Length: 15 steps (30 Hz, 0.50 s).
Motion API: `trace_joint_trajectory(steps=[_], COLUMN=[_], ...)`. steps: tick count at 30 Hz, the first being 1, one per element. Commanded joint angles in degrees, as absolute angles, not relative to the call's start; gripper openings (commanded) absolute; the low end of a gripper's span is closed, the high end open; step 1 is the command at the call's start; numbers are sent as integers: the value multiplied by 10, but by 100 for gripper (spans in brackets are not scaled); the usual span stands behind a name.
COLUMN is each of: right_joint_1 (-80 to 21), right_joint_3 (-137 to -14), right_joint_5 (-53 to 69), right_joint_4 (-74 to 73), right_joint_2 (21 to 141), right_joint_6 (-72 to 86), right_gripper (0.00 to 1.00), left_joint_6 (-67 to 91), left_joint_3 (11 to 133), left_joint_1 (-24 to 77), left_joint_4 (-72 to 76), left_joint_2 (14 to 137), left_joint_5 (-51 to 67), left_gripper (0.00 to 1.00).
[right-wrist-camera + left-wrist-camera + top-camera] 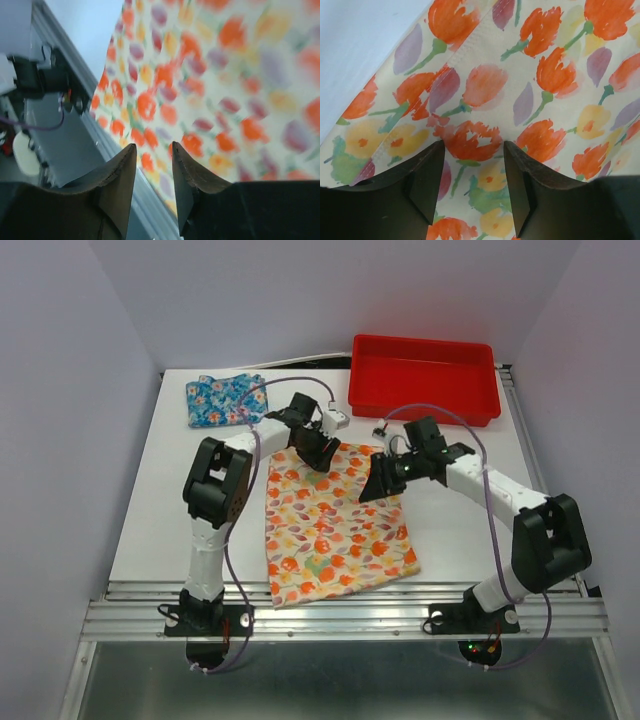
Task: Fold and stack the skirts
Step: Flatten the skirt out
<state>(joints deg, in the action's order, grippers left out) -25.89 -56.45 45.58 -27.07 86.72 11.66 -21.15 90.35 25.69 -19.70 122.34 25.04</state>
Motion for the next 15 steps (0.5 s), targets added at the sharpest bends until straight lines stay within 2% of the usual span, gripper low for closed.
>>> trace_joint_trajectory(steps=[1, 4, 5, 6, 8, 12, 15], right_joint_1=[-175, -123, -106, -100, -95, -95, -95], right_joint_3=[-674, -744, -780, -800, -846, -897, -947], right_joint_5=[417, 396, 392, 392, 375, 359, 359], right_joint_4=[-233, -242, -253, -281, -307, -376, -421], right_joint_2=[874, 915, 927, 955, 982, 1056, 1118], right_joint_6=[81, -23, -50, -105, -158, -271, -309], right_gripper=[41, 45, 50, 67, 77, 79, 72], left_joint_6=[-244, -260, -262, -271, -290, -359, -404], left_joint_3=[894, 841, 828, 818, 828, 916, 979], left_joint_1=[280, 288, 285, 280, 255, 224, 202], left_joint_4=[-254, -253, -237, -235, -250, -323, -359], left_joint_2=[1223, 1155, 1137, 1103, 1079, 1069, 1090], left_joint_5=[298, 322, 318, 315, 325, 344, 341], left_gripper=[61, 64, 65, 67, 70, 75, 76])
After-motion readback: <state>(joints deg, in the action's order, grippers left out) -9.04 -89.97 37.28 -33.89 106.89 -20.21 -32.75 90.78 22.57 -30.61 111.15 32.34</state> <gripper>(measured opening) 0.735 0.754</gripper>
